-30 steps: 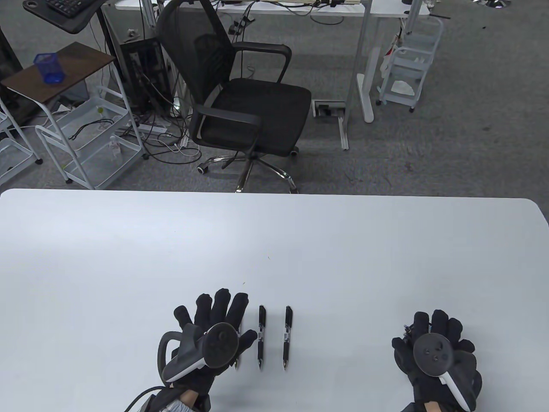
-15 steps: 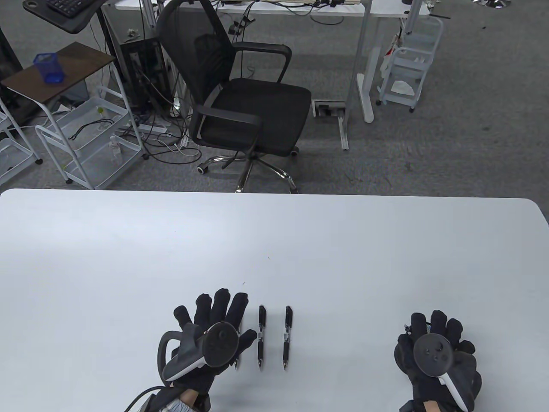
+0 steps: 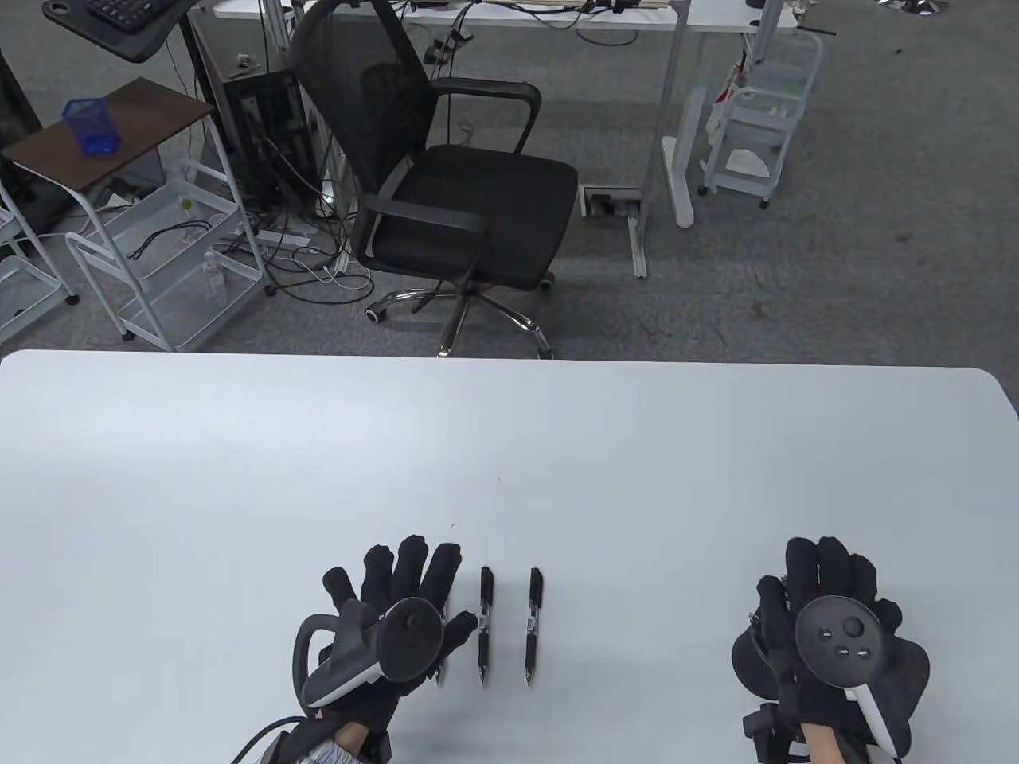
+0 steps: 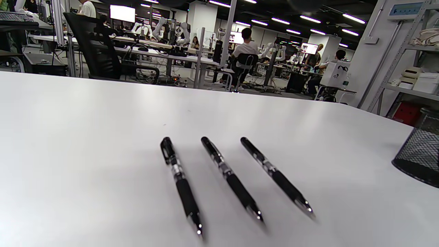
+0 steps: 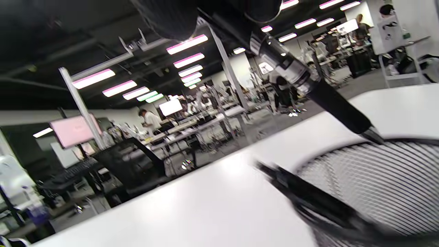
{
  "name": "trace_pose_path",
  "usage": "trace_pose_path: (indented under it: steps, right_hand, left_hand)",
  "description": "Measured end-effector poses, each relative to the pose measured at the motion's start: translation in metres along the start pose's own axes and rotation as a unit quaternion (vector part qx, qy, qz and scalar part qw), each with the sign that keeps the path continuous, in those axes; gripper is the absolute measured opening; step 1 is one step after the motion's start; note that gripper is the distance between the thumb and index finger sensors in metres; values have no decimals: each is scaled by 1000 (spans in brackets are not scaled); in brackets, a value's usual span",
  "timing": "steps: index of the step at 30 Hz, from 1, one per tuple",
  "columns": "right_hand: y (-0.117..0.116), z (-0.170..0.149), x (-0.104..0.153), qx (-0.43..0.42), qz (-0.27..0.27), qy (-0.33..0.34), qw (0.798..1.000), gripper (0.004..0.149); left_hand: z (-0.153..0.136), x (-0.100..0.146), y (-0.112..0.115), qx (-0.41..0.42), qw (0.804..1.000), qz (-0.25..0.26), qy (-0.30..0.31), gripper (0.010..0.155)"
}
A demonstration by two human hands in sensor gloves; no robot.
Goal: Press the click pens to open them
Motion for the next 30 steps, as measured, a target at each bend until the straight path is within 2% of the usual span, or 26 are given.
trace_pose_path:
  steps: [3,6,10,14,19,23,25,27,30]
  right_hand:
    - [10,31,5,-43,-8,34,998,59]
    - [8,58,11,-94,10,61,994,58]
    - [-13,91,16,-189,58,91,976,58]
    - [-43,109,17,-241,88,101,961,57]
    - [-80,119,15,-322,135,88,933,57]
    - [-97,120,16,-366,151,82,915,59]
    - [-107,117,15,-383,148,72,909,61]
    - [-121,113,12,-388,172,56,904,61]
    - [-122,105,8,-395,174,40,901,62]
  left_hand:
    - [0,0,0,0,1000,0,0,73]
    - [1,0,0,1,1000,1,0,72]
    - [1,2,-2,1,1000,5,2,72]
    - [1,3,-3,3,1000,7,3,73]
    - [0,3,-3,3,1000,7,1,73]
    - [-1,3,-3,3,1000,8,0,73]
    - [-1,3,-4,3,1000,10,0,73]
    - [-2,4,-4,2,1000,13,0,73]
    - [-2,5,-5,2,1000,15,-1,73]
Point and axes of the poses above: the tracker on the back of each hand, its own z axis roughly to the thumb side, its own x axis roughly from the fingertips to the wrist, y = z × x, the point moved 4 cm from there along -x, roughly from the wrist to the fingertips, and after that the axes turned 9 degrees about -y, right-handed, at the moved point
